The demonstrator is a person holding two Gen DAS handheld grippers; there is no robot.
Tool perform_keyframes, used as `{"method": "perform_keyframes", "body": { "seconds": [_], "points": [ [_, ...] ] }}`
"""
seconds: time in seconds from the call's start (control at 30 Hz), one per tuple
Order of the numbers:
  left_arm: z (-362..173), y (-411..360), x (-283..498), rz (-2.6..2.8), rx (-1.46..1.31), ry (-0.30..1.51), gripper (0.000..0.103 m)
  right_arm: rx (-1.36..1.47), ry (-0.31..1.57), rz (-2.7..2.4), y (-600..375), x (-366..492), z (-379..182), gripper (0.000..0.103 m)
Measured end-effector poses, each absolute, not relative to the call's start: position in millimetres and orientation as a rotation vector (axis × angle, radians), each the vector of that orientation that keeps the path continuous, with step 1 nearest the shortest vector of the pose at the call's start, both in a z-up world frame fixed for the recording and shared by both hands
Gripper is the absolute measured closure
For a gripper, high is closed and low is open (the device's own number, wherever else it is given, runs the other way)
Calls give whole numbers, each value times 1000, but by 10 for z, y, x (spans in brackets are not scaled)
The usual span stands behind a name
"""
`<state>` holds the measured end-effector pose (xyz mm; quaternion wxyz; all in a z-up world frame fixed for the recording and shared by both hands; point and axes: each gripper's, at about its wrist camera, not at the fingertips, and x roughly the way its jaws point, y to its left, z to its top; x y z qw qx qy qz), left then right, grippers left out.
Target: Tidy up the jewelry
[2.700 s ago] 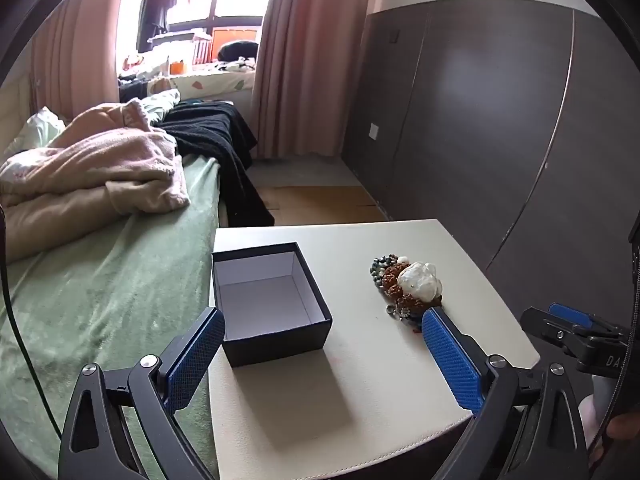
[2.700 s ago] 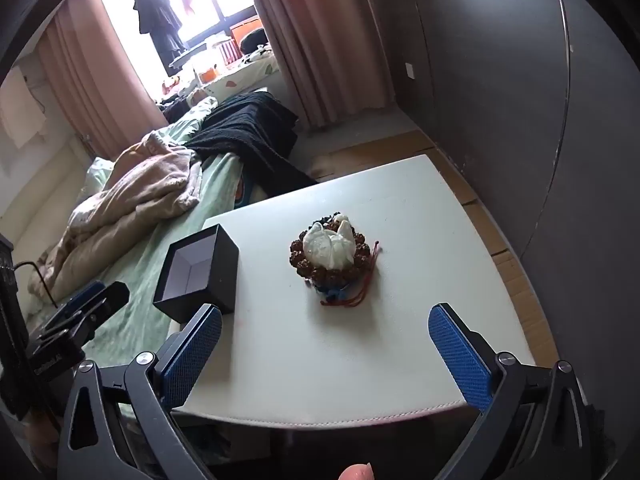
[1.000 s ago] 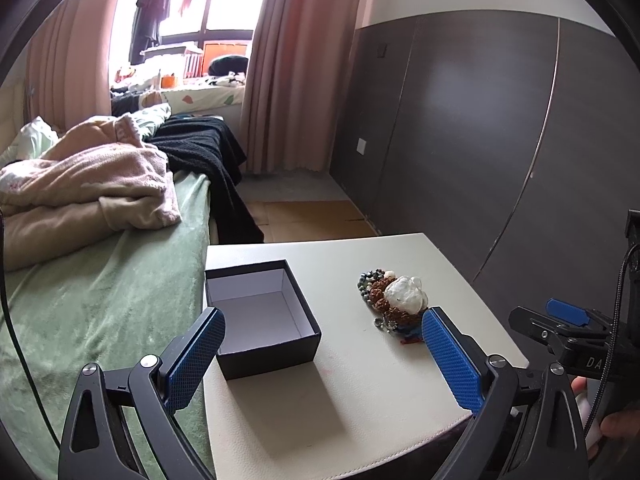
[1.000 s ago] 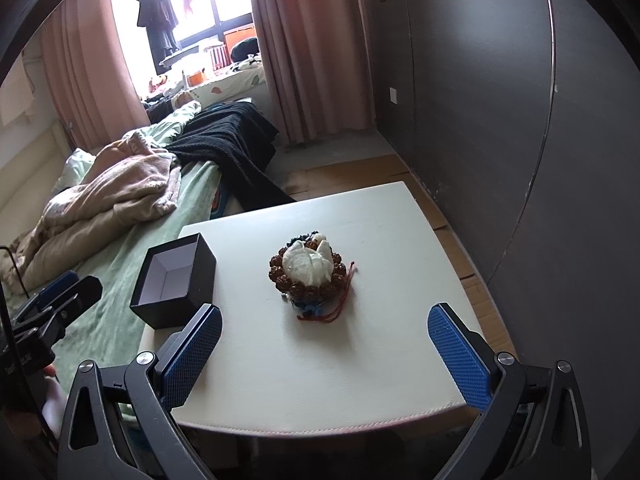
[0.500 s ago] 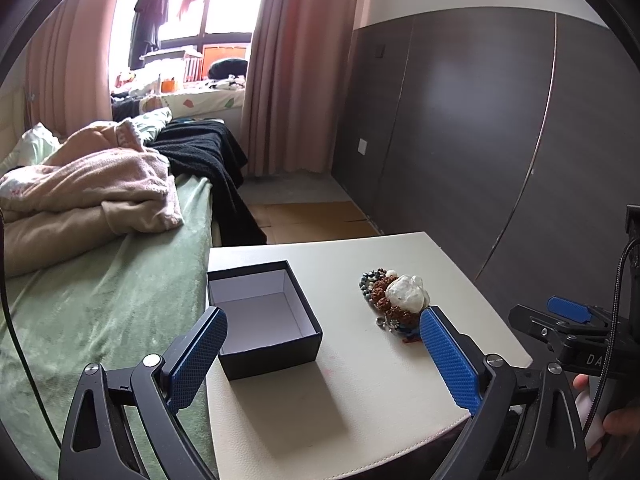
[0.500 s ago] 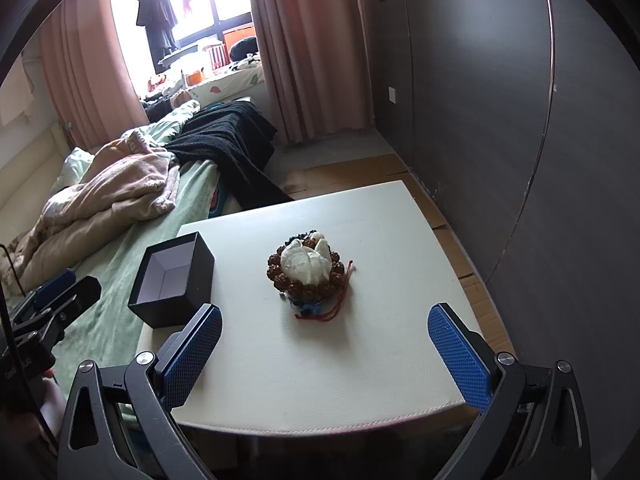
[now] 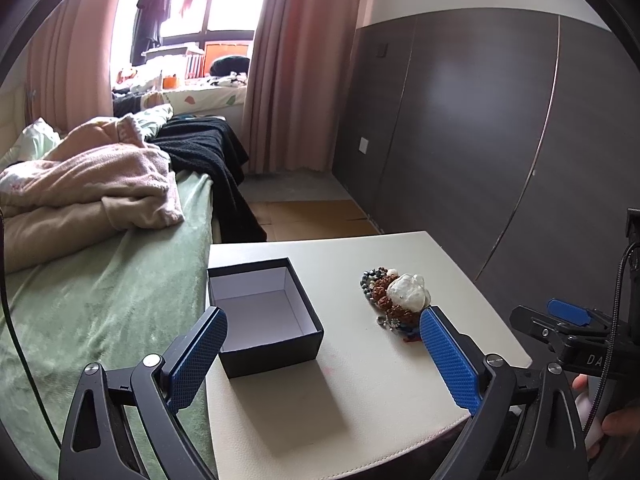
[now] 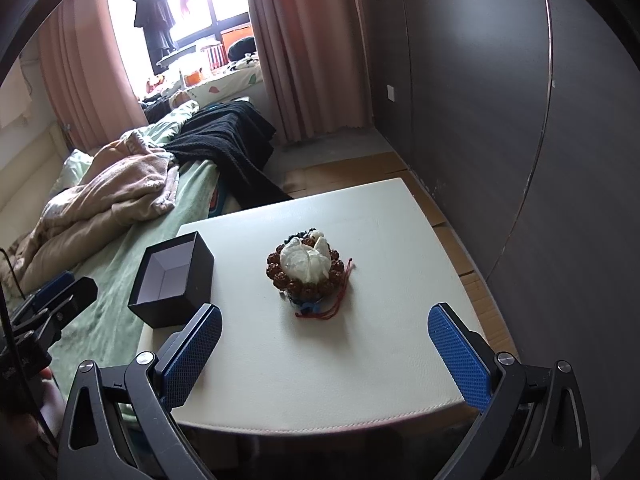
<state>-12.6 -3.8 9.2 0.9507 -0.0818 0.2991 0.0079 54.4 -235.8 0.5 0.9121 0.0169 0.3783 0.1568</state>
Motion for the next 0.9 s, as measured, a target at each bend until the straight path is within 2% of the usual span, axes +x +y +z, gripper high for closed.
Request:
{"method": "perform_keyframes", "body": {
  "seconds": [0.33,0.63,0.77,0.9],
  "points": [
    [104,-154,3,-16,-175,608,7,91,820,331,-2400,656,-48,0],
    [-20,-352,300,-75,-181,646,21,276,863,313,-2735,917,-113,0],
    [-94,-492,478,-104,-173,679,28,340,896,301,-2849,1063,-175,6],
    [-132,-654,634,-135,-166,692,28,390,919,297,-2936,1179,-225,12]
  ]
}}
